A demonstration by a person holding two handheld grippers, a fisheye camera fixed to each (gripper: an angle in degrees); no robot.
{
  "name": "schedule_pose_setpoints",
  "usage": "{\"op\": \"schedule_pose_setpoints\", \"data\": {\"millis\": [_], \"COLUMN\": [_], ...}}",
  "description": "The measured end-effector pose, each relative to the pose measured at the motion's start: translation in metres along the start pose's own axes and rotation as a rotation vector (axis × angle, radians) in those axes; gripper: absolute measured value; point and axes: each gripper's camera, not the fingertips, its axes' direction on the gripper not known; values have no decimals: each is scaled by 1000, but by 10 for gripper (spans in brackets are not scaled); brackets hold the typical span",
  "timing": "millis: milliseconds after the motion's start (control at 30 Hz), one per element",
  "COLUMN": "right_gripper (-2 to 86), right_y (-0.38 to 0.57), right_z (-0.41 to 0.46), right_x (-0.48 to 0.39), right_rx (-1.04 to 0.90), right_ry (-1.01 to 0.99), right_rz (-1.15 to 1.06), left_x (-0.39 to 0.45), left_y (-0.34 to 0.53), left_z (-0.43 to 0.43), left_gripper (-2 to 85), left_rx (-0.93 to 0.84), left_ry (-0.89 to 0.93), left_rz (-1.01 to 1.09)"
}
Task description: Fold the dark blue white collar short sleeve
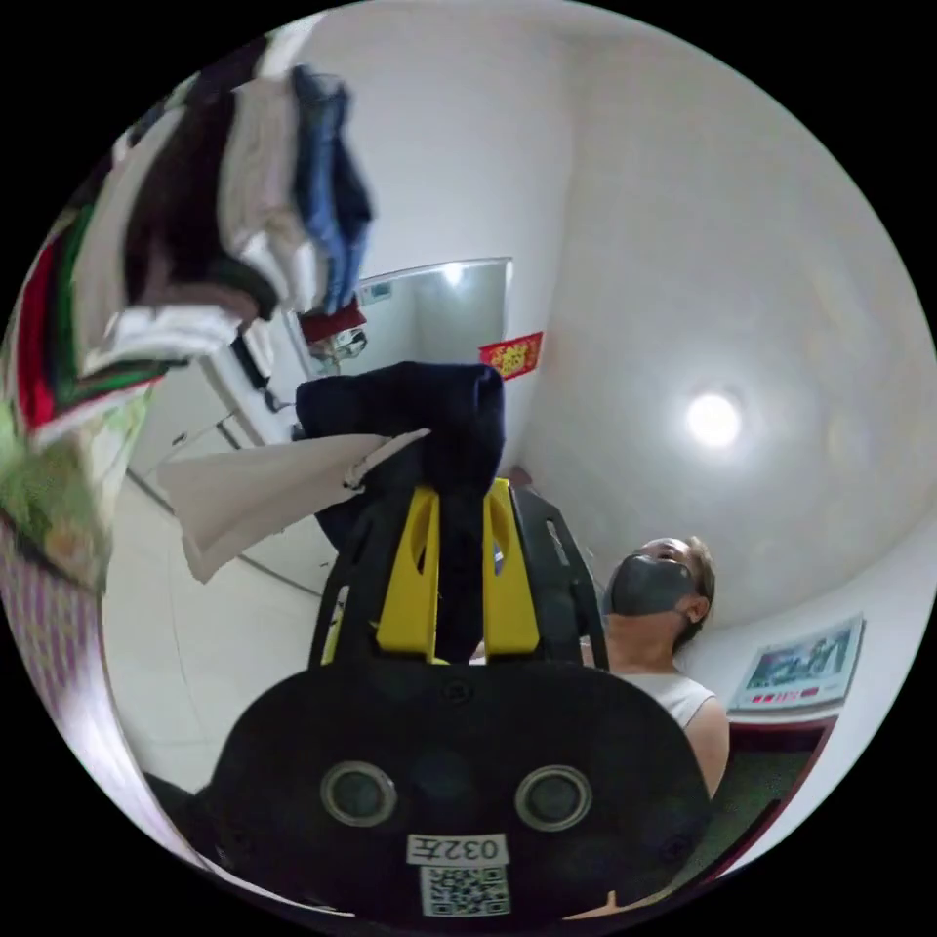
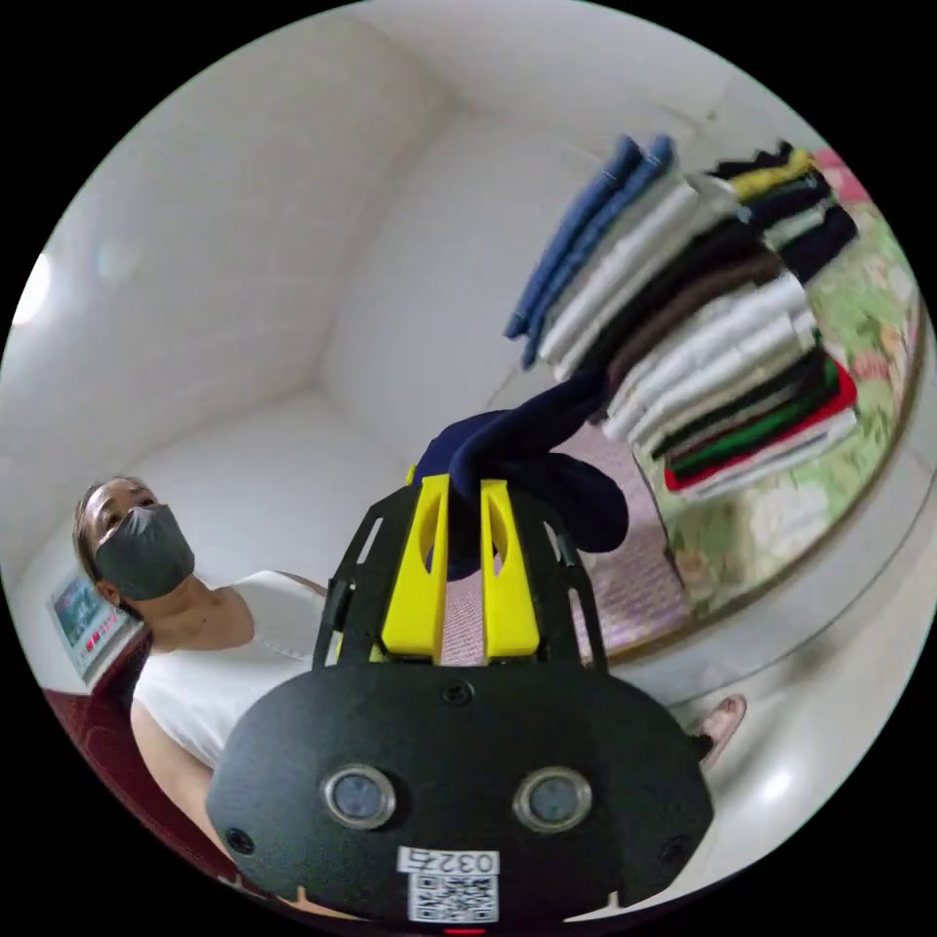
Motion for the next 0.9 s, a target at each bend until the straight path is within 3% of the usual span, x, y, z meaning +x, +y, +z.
{"op": "schedule_pose_setpoints", "data": {"millis": [133,300,467,533,600,700,900], "right_gripper": [55,55,55,53,51,48,44], "right_y": [-109,-240,-320,-339,-350,-374,-455], "right_z": [-10,-24,-44,-52,-55,-63,-83], "right_x": [-52,-102,-47,14,43,58,83], "right_rx": [2,38,93,84,50,15,56], "right_ry": [2,9,28,62,80,136,30], "right_rz": [-244,-405,-218,-50,12,6,2], "left_x": [93,173,144,89,64,63,111], "left_y": [-125,-267,-364,-391,-404,-434,-523], "left_z": [18,23,0,-21,-29,-34,-33], "left_gripper": [28,35,45,32,27,24,28], "left_rx": [-34,17,88,134,143,134,210], "left_ry": [86,206,146,142,162,181,220], "left_rz": [246,277,95,-168,-277,-278,-239]}}
